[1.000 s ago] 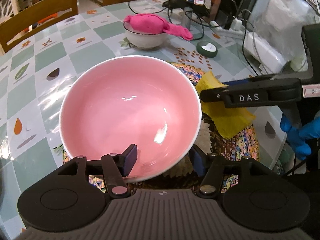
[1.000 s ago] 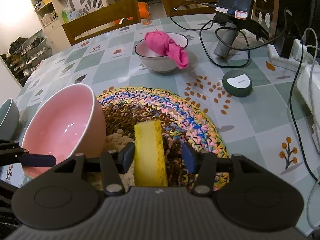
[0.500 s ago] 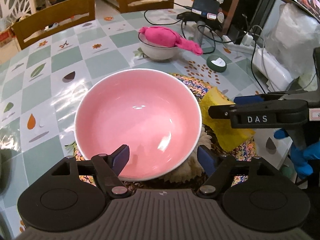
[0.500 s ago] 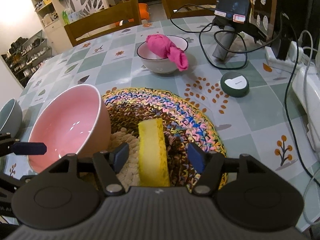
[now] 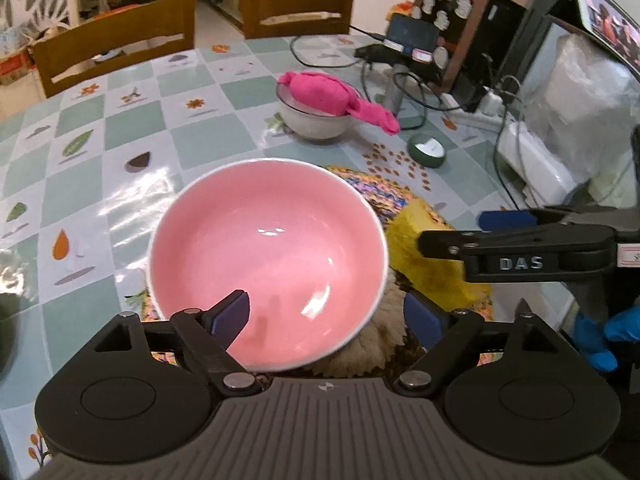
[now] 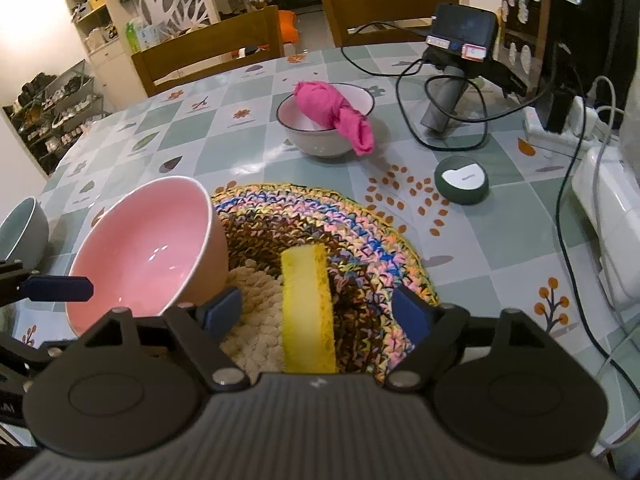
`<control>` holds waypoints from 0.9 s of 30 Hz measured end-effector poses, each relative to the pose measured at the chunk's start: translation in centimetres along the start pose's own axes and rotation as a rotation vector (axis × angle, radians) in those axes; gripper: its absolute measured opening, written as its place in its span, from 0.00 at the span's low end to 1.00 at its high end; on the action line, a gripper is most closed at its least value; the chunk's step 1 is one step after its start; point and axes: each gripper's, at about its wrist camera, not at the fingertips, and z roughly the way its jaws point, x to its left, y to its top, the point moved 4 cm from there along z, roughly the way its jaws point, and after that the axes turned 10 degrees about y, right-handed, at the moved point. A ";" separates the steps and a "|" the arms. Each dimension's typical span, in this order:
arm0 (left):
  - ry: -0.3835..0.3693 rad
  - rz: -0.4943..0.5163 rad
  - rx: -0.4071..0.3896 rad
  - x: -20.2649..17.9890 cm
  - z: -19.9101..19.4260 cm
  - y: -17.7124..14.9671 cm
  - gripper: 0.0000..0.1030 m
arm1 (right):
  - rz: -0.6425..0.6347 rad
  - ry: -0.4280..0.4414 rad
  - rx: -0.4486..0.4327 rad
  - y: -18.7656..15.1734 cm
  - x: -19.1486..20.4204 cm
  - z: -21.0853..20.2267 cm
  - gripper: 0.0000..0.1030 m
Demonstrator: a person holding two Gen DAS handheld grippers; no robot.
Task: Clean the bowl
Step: 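Open the left gripper to release the bowl rim while the right gripper holds the sponge beside it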
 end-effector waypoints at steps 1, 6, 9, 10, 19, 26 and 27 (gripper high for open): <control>0.014 -0.002 0.003 0.1 0.0 0.0 0.87 | 0.009 0.000 0.000 0.0 -0.2 -0.1 0.82; 0.027 -0.025 0.014 0.5 0.0 0.1 0.88 | 0.036 -0.030 0.006 -0.1 -0.6 -0.3 0.83; 0.005 -0.037 -0.004 0.6 -0.4 0.2 0.88 | 0.040 -0.071 0.013 -0.3 -0.7 -0.4 0.89; -0.003 -0.040 -0.010 0.6 -0.5 0.2 0.88 | 0.040 -0.079 0.012 -0.3 -0.7 -0.5 0.89; -0.028 -0.058 -0.015 0.6 -1.0 0.3 0.89 | 0.078 0.004 -0.040 -0.2 -0.7 -1.5 0.93; 0.001 -0.067 -0.014 0.9 -1.3 0.3 0.89 | 0.050 0.042 -0.044 0.5 0.6 -2.1 0.94; 0.004 -0.068 -0.016 0.9 -1.3 0.3 0.89 | 0.043 0.045 -0.048 0.6 0.8 -2.1 0.94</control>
